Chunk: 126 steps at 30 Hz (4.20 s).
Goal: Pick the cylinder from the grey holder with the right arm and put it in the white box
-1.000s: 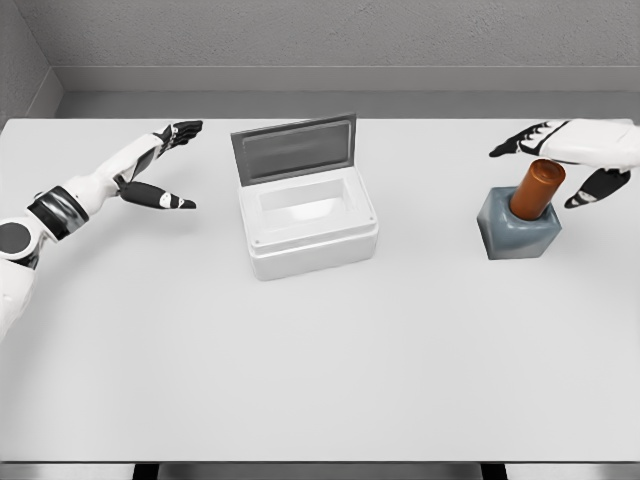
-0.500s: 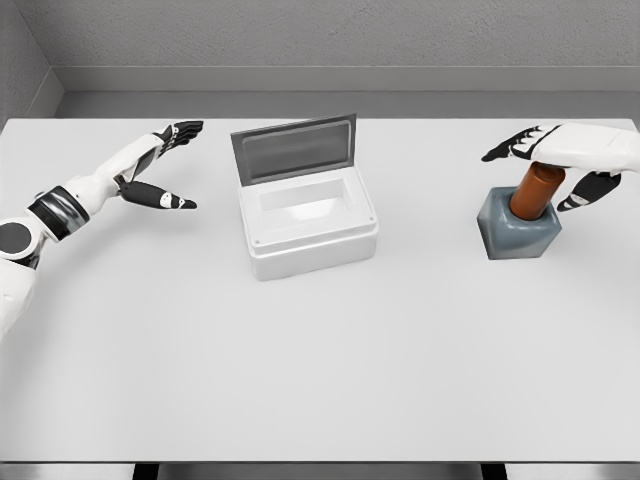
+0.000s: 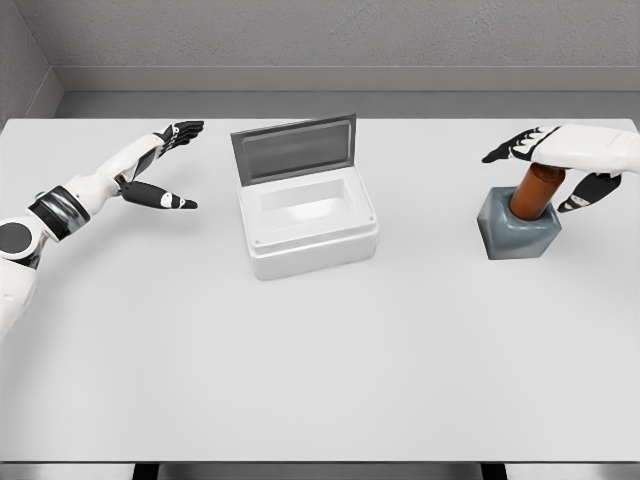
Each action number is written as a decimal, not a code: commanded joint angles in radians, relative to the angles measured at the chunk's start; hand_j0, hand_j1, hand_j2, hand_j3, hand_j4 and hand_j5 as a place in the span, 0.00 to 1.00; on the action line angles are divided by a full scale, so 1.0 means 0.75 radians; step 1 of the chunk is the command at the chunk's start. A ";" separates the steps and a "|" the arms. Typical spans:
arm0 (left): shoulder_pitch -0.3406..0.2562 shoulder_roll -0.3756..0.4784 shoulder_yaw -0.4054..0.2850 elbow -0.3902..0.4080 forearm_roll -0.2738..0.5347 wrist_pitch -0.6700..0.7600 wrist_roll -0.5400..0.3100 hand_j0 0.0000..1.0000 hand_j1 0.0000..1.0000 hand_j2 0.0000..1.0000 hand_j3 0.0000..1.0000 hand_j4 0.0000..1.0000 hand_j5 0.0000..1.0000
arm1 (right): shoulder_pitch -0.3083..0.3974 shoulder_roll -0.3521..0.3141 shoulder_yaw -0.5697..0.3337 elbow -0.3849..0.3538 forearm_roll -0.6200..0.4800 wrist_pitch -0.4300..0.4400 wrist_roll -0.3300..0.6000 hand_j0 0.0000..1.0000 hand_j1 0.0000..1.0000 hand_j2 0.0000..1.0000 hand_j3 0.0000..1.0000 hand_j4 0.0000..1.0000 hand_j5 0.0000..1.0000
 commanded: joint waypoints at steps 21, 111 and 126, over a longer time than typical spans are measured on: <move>0.000 -0.006 0.001 -0.004 0.010 0.002 0.000 1.00 1.00 1.00 1.00 1.00 1.00 | -0.008 -0.047 0.011 -0.060 0.004 0.003 0.037 0.75 0.75 0.75 0.75 0.75 0.75; 0.002 0.001 0.001 -0.012 0.010 0.002 0.000 1.00 1.00 1.00 1.00 1.00 1.00 | -0.184 0.019 0.005 -0.212 0.036 0.003 0.045 0.40 0.40 0.40 0.40 0.40 0.40; 0.002 0.003 0.001 -0.012 0.008 0.002 0.000 1.00 1.00 1.00 1.00 1.00 1.00 | -0.213 0.102 0.007 -0.212 0.036 0.003 0.045 0.40 0.40 0.40 0.40 0.40 0.40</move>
